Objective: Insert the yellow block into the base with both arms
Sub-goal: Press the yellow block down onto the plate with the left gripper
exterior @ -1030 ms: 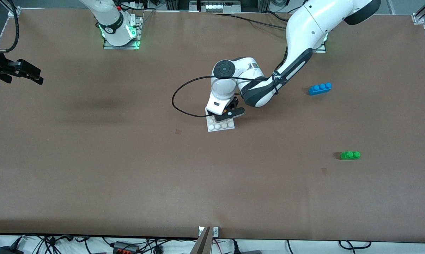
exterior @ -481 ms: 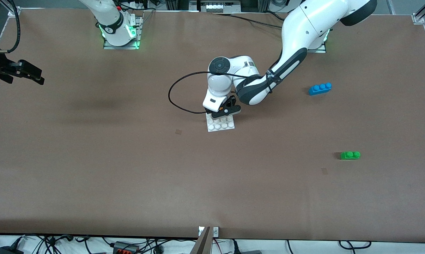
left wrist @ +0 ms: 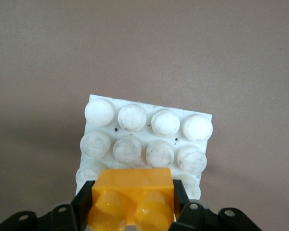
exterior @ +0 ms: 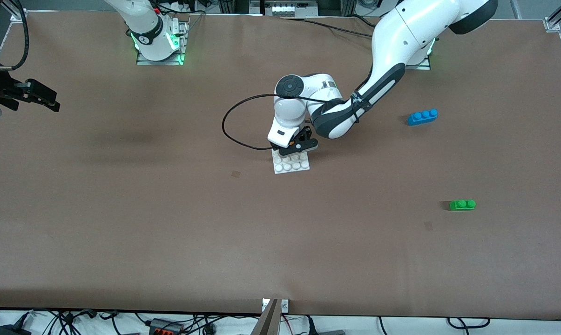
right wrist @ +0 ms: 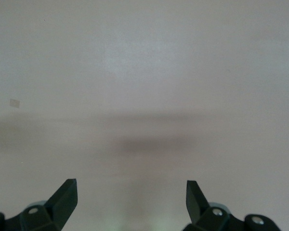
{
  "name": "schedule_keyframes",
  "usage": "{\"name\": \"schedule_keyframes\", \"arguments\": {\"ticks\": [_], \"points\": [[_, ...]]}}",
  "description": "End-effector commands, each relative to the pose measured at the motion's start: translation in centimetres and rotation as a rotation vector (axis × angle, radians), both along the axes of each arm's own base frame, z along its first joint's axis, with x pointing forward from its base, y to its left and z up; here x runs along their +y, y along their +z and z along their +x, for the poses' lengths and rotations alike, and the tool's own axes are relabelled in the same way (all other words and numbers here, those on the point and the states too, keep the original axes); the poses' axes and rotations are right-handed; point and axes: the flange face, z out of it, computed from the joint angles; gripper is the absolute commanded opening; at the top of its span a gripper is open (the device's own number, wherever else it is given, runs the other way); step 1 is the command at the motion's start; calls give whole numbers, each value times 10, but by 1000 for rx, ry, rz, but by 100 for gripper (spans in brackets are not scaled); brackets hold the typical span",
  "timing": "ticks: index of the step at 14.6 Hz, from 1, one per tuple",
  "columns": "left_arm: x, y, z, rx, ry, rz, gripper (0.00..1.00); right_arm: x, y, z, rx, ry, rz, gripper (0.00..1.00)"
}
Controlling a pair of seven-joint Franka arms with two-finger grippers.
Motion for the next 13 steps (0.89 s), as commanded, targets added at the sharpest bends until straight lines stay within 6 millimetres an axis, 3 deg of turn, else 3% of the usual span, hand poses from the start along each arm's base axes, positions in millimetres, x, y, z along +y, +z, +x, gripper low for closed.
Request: {"name": "schedule_keyframes", "arguments": {"ticks": [1, 13], "points": [[3, -16, 3, -17, -13, 11, 61, 1, 5, 1, 5, -7, 18, 100], [-3, -15, -13, 11, -41, 4, 61, 0, 4, 1, 6, -9, 18, 100]]}}
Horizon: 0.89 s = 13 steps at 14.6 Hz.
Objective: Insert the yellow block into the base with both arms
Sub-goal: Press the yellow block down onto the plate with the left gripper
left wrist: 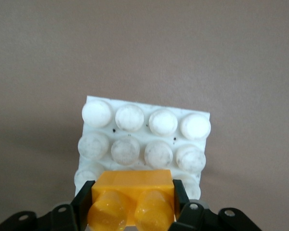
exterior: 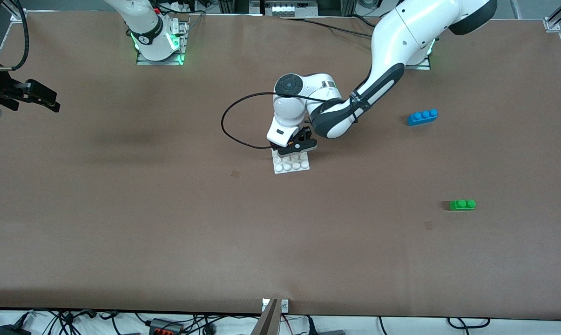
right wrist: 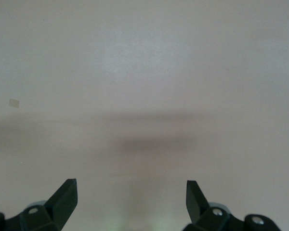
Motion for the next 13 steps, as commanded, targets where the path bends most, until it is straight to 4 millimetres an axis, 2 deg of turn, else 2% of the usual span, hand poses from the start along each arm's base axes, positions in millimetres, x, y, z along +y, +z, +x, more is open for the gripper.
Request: {"name": "schedule_keyframes", "arguments": {"ticks": [1, 6, 7, 8, 10, 12, 13], "points": [[-1, -10, -11, 15, -33, 0, 61, 0, 5, 1, 4, -8, 18, 100], [4, -8, -6, 22, -77, -5, 60, -1, 5, 1, 4, -11, 18, 100], [5, -7, -3, 20, -72, -7, 68, -1, 5, 1, 4, -11, 18, 100], [7, -2, 3, 15, -56, -15, 100, -1, 5, 1, 4, -11, 18, 100], [7, 16, 5, 18, -50, -2, 100, -1, 5, 1, 4, -11, 18, 100], [13, 47, 20, 26, -25, -10, 100, -2, 5, 1, 6, -12, 18, 100], [15, 51, 24, 24, -20, -8, 100, -3, 5, 1, 6, -14, 18, 100]]}}
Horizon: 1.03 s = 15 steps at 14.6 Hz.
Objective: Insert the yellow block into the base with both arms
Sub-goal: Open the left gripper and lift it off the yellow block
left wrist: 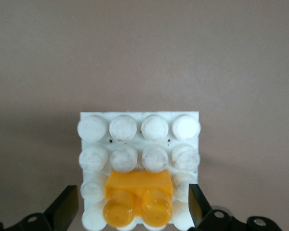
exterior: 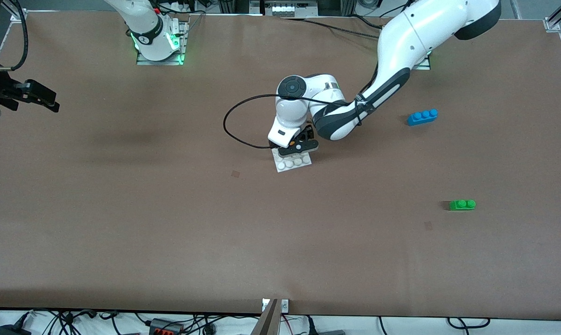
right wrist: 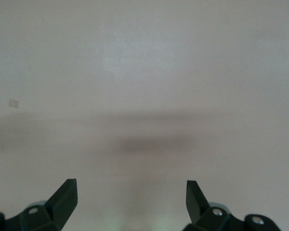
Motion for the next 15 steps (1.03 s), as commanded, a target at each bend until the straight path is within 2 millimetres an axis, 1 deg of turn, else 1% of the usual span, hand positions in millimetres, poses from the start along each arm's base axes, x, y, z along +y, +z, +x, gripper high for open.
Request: {"name": "schedule_keyframes", "arguments": {"ticks": [1, 3, 4, 5, 6, 8, 10, 11, 12, 13, 14, 15], "points": [[13, 27, 17, -24, 6, 10, 100, -1, 5, 1, 5, -11, 18, 100], [35, 34, 39, -35, 14, 7, 100, -1, 5, 1, 5, -11, 18, 100], [44, 48, 57, -58, 21, -5, 100, -1, 5, 1, 5, -11, 18, 100], [58, 56, 74, -66, 24, -3, 100, -1, 5, 1, 5, -11, 18, 100], [74, 59, 90, -68, -8, 16, 100, 0, 5, 1, 5, -9, 18, 100], [117, 58, 127, -83, -117, 46, 100, 0, 5, 1, 5, -9, 18, 100], [160, 71, 174, -89, -213, 20, 100, 0, 5, 1, 5, -9, 18, 100], [186, 71, 193, -75, -281, 8, 100, 0, 5, 1, 5, -9, 18, 100], [204, 67, 201, -60, -361, 4, 100, 0, 5, 1, 5, -9, 18, 100], [230, 62, 211, -43, -463, 1, 100, 0, 5, 1, 5, -9, 18, 100], [255, 69, 220, -40, -530, -17, 100, 0, 5, 1, 5, -8, 18, 100], [283, 82, 228, -42, -551, -23, 100, 0, 5, 1, 5, -8, 18, 100]]}}
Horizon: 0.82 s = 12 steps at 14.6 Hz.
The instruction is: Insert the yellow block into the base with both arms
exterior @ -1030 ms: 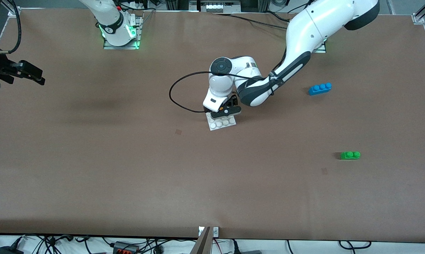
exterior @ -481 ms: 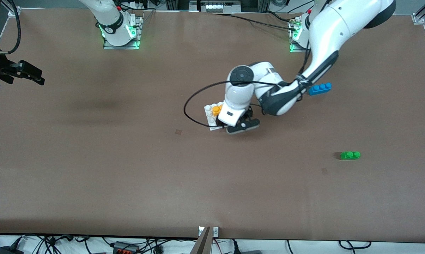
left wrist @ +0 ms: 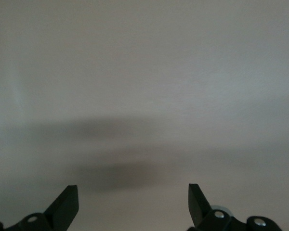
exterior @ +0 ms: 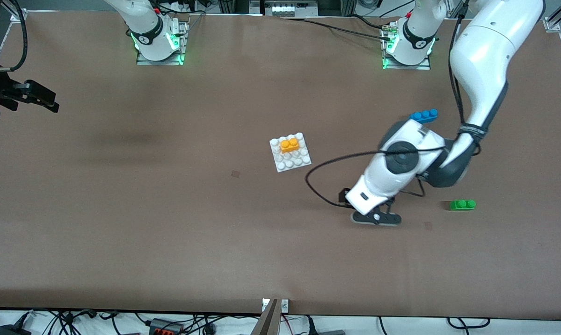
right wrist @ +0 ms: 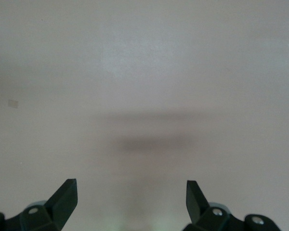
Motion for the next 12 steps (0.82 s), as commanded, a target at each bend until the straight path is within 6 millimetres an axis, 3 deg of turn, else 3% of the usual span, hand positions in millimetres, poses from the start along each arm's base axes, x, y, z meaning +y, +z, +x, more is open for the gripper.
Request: {"name": "schedule_keyframes", "arguments": {"ticks": [1, 3, 6, 8, 10, 12], "points": [[76, 36, 16, -4, -114, 14, 100, 2, 6, 0, 2, -5, 18, 100], [120, 48, 15, 25, -141, 71, 100, 2, 5, 1, 4, -5, 18, 100], [161, 77, 1, 68, -122, 137, 100, 4, 5, 1, 4, -1, 18, 100], [174, 108, -15, 107, -112, 146, 100, 5, 6, 0, 2, 1, 18, 100], [203, 144, -39, 127, -6, 61, 100, 6, 6, 0, 2, 3, 18, 100], [209, 178, -72, 106, 35, 61, 100, 6, 6, 0, 2, 3, 18, 100]]}}
